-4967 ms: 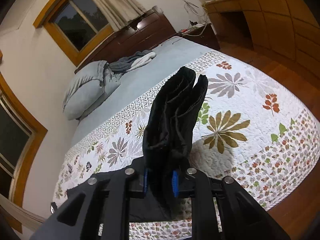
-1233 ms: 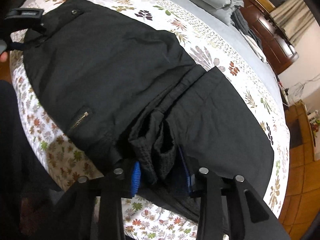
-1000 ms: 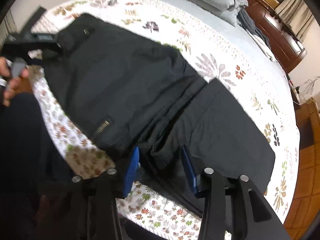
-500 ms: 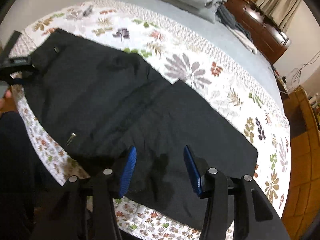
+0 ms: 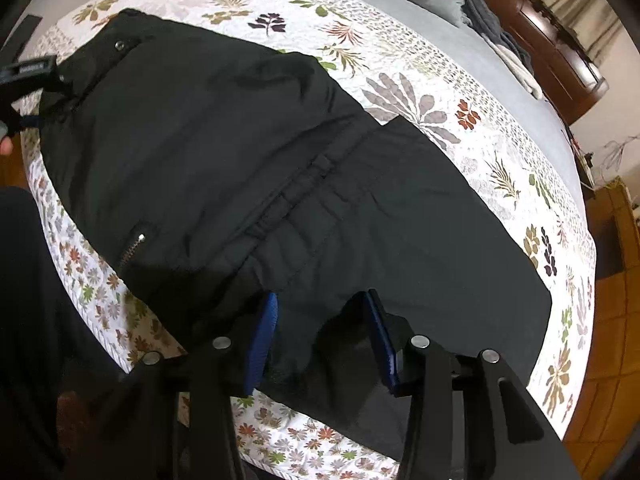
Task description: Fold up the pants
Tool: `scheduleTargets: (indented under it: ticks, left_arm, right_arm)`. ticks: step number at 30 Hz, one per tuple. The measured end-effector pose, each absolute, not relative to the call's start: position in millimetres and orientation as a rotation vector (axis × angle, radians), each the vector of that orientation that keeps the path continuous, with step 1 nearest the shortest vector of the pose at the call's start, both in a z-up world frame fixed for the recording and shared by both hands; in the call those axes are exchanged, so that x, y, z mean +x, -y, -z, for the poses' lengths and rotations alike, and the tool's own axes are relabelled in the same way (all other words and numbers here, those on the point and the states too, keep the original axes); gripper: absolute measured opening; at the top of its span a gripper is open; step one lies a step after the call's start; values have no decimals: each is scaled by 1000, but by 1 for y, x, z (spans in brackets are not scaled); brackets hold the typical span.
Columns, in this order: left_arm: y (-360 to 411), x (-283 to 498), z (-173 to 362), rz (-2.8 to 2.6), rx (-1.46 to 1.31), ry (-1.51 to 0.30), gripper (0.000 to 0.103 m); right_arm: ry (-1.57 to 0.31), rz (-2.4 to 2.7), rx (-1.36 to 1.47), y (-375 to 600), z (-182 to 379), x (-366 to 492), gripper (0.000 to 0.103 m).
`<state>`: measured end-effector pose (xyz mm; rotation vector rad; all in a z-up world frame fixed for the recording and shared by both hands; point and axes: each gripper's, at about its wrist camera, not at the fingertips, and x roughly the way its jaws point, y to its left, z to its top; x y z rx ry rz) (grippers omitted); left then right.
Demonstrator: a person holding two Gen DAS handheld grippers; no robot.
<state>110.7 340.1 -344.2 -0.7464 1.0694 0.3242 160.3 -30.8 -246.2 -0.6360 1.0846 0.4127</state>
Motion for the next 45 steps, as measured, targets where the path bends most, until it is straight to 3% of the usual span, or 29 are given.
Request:
scheduleTargets:
  ticks: [4, 8, 14, 17, 22, 32, 45]
  left_arm:
    - [-349, 89, 327, -295, -872, -948, 99]
    - [-352, 68, 320, -253, -987, -880, 99]
    - [-368, 38, 347, -215, -1297, -799, 99]
    - [-369, 31, 359, -219, -1374, -758, 99]
    - [-375, 36, 370, -202, -1426, -717, 99]
    - [-379, 63, 377, -209, -1443, -628, 100]
    - [-370, 65, 386, -200, -1453, -595, 100]
  right_arm:
    - [-1092, -451, -678, 26, 238, 162, 48]
    - [-1106, -548, -698, 17, 218, 170, 59]
    - [-1218, -808, -562, -8, 175, 213, 67]
    - [-1246, -993, -534, -45, 149, 232, 80]
    - [-1318, -1243, -576, -132, 131, 258, 86]
    - [-1526, -1402, -577, -278, 179, 312, 87]
    - [-1671, -1408, -766, -377, 268, 334, 88]
